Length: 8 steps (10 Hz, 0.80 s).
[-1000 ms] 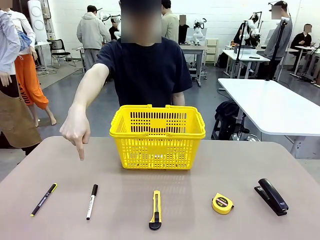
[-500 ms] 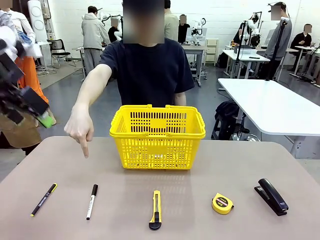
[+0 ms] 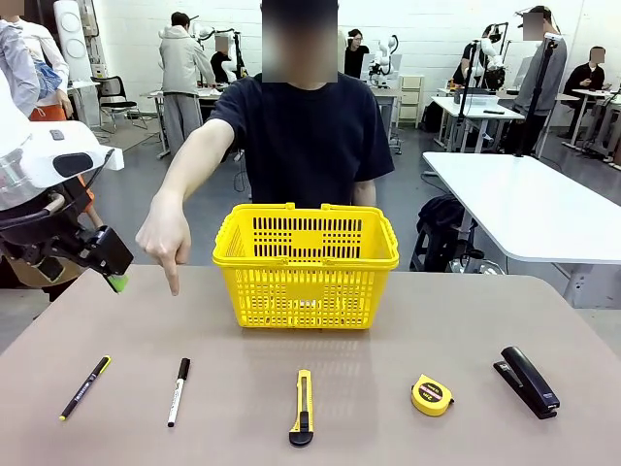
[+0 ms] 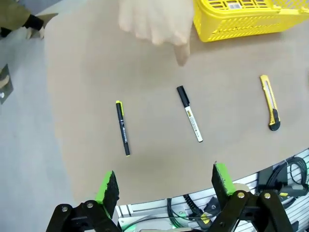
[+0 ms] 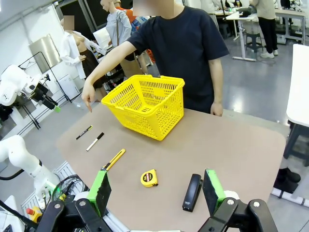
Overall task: Place the items the person wants into the basket.
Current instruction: Pick up the item the person points to and place it in the Market Basket.
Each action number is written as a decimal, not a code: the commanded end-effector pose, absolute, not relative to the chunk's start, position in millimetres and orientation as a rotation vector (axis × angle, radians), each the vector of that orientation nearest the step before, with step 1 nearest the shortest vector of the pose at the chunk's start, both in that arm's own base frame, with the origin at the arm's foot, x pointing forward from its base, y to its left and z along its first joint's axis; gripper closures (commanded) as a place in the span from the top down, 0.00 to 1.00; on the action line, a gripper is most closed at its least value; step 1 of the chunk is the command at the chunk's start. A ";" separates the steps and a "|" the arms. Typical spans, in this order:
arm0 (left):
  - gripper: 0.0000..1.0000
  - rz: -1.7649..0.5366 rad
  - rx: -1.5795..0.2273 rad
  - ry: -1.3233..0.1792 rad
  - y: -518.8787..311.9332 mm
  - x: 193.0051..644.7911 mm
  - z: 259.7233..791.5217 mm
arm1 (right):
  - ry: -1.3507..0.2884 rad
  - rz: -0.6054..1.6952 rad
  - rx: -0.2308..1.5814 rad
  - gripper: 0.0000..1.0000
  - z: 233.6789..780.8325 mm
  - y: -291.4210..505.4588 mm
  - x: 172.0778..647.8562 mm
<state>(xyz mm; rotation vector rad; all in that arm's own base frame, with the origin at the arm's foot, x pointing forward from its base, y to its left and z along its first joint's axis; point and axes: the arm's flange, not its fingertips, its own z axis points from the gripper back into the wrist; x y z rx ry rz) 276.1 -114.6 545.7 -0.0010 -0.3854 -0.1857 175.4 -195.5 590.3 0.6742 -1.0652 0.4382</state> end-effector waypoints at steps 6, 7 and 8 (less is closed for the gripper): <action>1.00 -0.201 -0.036 -0.393 -111.0 275.8 553.7 | -1.077 0.439 0.680 1.00 589.8 -195.3 178.1; 1.00 -0.150 -0.028 -0.370 -126.5 272.3 533.5 | -1.077 0.439 0.680 1.00 589.8 -195.3 178.1; 1.00 -0.098 -0.037 -0.316 -143.4 269.4 512.8 | -1.077 0.439 0.680 1.00 589.8 -195.3 178.1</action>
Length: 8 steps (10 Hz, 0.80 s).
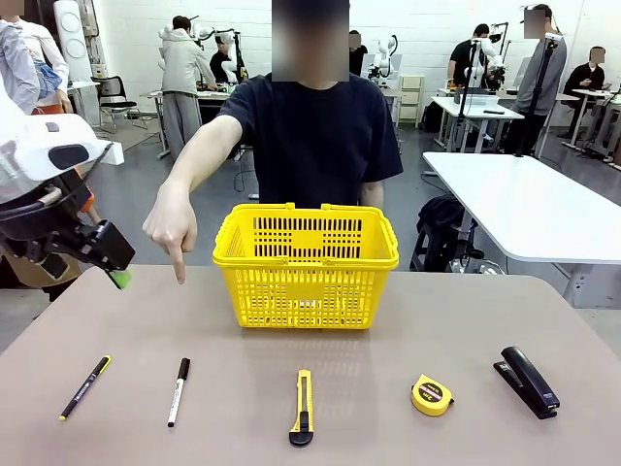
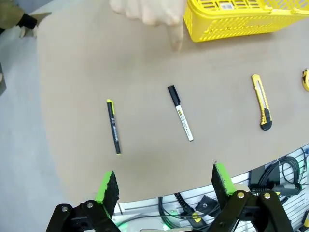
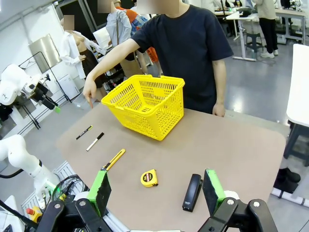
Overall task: Place the items the person wants into the basket.
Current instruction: Pick up the item the person points to and place it in the Market Basket.
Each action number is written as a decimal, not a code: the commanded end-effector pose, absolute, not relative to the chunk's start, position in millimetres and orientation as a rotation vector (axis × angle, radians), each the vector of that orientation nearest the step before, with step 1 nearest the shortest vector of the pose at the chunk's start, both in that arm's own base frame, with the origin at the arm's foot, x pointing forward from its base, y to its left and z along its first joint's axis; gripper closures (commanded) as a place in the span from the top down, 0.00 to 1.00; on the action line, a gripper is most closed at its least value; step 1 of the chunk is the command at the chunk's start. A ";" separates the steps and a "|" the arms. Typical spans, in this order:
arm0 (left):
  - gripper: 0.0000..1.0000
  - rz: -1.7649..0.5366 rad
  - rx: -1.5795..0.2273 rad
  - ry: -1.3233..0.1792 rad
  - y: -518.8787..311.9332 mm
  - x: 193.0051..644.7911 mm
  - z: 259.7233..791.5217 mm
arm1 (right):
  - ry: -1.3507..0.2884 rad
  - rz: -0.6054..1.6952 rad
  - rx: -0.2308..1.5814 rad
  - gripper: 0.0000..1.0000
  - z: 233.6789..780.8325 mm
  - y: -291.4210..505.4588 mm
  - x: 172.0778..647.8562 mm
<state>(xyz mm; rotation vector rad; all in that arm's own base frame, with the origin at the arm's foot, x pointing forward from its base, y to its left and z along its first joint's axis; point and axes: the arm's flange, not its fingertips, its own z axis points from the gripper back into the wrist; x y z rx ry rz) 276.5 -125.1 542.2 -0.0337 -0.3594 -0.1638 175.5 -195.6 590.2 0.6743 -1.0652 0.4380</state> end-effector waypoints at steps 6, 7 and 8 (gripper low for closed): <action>1.00 0.149 -0.021 -0.205 -171.5 290.8 418.1 | -1.077 0.439 0.680 1.00 589.8 -195.3 178.1; 1.00 0.155 -0.019 -0.206 -173.8 293.7 400.6 | -1.077 0.439 0.680 1.00 589.8 -195.3 178.1; 1.00 0.100 -0.024 -0.207 -175.4 294.3 388.8 | -1.077 0.439 0.680 1.00 589.8 -195.3 178.1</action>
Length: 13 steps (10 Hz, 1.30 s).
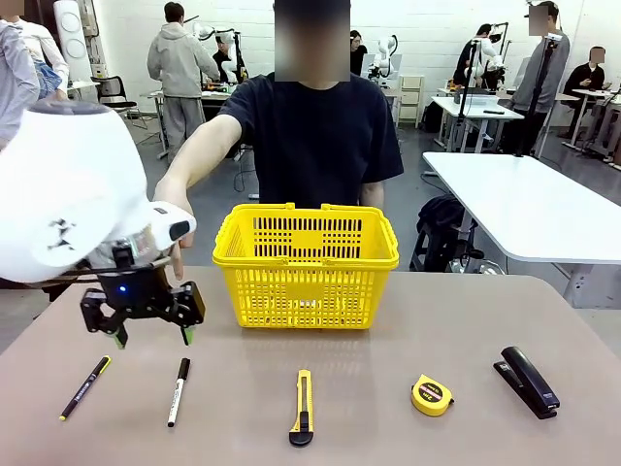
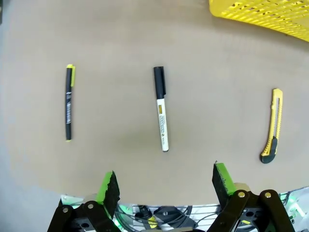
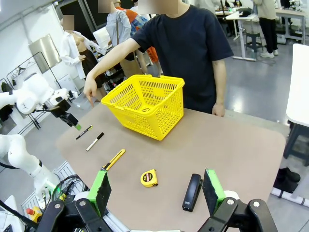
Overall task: Place the items the person wants into the basket.
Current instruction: Pick up the item the person points to and place it in the Market Basket.
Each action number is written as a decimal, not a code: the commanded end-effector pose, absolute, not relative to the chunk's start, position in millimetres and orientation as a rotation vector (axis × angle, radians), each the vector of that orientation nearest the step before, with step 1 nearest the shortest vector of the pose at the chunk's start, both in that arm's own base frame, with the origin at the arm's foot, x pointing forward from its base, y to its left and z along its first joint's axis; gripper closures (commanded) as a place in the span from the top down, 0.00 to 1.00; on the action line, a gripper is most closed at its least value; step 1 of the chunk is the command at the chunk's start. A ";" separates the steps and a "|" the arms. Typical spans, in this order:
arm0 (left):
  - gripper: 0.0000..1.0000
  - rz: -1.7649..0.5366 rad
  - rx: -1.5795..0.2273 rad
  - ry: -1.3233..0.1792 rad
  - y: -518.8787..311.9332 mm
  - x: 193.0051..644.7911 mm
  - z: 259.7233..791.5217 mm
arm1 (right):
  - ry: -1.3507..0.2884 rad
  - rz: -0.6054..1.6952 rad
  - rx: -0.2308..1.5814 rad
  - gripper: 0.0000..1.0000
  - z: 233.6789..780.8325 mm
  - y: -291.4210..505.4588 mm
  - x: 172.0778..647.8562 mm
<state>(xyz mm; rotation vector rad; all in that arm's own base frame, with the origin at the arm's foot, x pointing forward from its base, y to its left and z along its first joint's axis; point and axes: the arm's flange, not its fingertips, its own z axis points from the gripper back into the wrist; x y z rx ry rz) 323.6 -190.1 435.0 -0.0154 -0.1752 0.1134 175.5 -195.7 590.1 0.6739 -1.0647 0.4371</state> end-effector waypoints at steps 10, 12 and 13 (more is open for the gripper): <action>1.00 0.065 0.014 -0.086 -198.0 344.9 374.6 | -1.077 0.439 0.680 1.00 589.8 -195.3 178.1; 1.00 0.065 0.014 -0.086 -198.0 344.9 374.6 | -1.077 0.439 0.680 1.00 589.8 -195.3 178.1; 1.00 0.059 0.023 -0.088 -196.4 345.7 374.4 | -1.077 0.439 0.680 1.00 589.8 -195.3 178.1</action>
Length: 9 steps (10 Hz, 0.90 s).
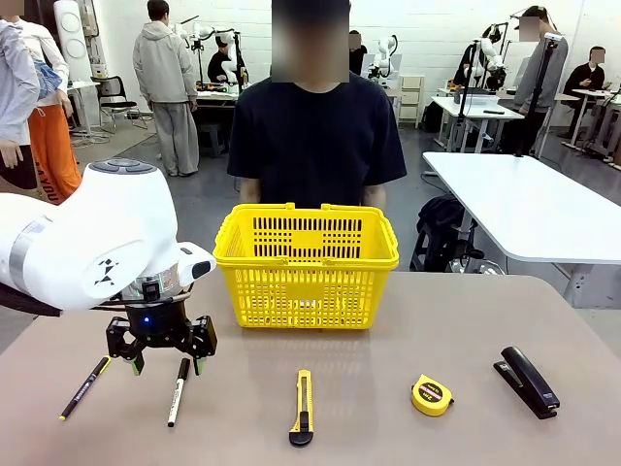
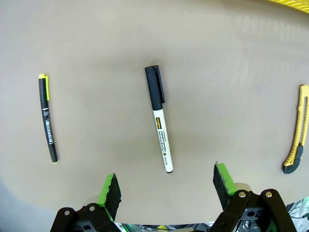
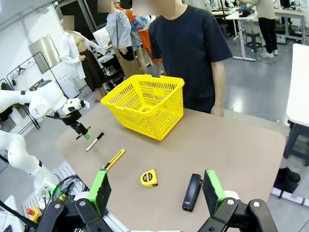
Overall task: Place the items the person wants into the basket.
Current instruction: Pick up the item the person points to and place it in the Market Basket.
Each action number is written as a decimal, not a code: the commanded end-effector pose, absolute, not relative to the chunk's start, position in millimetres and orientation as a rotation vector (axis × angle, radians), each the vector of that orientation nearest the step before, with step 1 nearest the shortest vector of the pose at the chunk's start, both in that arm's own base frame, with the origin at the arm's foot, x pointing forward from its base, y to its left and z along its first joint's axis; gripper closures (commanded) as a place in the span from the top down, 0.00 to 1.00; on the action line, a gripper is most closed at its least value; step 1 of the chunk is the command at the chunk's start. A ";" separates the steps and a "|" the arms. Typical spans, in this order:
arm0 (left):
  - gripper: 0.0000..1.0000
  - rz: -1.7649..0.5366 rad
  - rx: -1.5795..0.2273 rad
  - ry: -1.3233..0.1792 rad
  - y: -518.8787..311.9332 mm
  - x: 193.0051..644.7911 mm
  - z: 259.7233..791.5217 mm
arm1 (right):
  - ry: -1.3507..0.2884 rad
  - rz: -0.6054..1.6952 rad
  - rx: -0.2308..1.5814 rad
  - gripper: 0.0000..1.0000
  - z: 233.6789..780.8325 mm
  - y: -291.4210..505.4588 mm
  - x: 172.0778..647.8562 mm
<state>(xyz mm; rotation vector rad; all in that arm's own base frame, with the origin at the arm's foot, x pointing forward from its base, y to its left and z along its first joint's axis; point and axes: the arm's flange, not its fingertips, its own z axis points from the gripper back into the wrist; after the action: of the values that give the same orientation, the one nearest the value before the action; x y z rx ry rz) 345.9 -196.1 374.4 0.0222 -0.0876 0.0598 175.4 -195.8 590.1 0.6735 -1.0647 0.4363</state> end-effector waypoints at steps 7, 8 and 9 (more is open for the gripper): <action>1.00 0.161 0.039 -0.062 -192.2 360.2 311.5 | -1.077 0.439 0.680 1.00 589.8 -195.3 178.1; 1.00 0.166 0.044 -0.054 -191.9 361.5 307.7 | -1.077 0.439 0.680 1.00 589.8 -195.3 178.1; 1.00 0.170 0.045 -0.051 -191.3 362.2 305.3 | -1.077 0.439 0.680 1.00 589.8 -195.3 178.1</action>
<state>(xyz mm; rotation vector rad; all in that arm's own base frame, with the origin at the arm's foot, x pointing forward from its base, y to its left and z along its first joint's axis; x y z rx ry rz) 364.3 -192.0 313.1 0.0209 -0.0147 0.1316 175.3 -196.0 590.1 0.6731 -1.0648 0.4357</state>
